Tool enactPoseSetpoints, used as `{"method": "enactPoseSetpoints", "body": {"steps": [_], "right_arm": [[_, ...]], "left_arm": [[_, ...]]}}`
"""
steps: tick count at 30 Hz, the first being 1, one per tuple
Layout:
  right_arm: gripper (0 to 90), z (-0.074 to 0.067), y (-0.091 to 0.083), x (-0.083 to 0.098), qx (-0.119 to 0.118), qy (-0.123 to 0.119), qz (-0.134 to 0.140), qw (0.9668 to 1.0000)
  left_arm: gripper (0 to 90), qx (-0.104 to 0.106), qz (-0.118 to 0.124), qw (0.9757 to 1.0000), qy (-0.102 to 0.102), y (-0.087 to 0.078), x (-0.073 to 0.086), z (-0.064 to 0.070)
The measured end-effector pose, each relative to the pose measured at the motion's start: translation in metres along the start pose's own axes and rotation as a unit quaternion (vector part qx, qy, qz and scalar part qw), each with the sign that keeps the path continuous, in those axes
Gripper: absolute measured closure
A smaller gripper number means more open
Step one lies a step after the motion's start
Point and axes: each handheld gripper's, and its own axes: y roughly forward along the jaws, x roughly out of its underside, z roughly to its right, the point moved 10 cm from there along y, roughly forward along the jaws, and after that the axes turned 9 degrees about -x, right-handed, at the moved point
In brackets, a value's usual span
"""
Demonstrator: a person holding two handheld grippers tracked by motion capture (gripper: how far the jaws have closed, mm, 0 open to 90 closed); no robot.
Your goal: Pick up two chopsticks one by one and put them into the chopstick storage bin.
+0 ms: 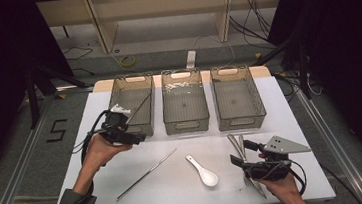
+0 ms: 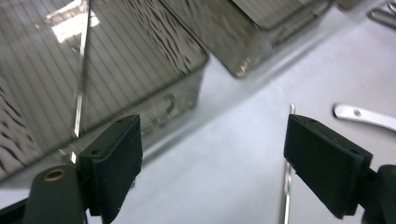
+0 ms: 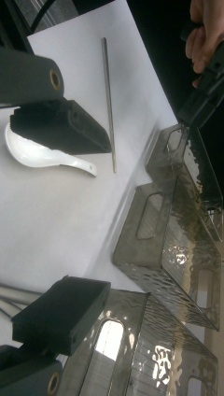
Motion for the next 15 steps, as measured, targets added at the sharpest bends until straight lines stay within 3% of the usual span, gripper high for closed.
{"method": "enactPoseSetpoints", "body": {"steps": [9,15], "right_arm": [[28.6,-0.001,0.001,0.001,-0.001,-0.001,-0.004,1.0000],[28.6,-0.001,0.001,0.001,-0.002,-0.002,-0.004,1.0000]], "left_arm": [[24.4,0.017,-0.052,0.9981,0.028,-0.002,0.028,0.024],[29.0,0.019,-0.091,0.9944,0.050,0.005,0.049,0.036]]}}
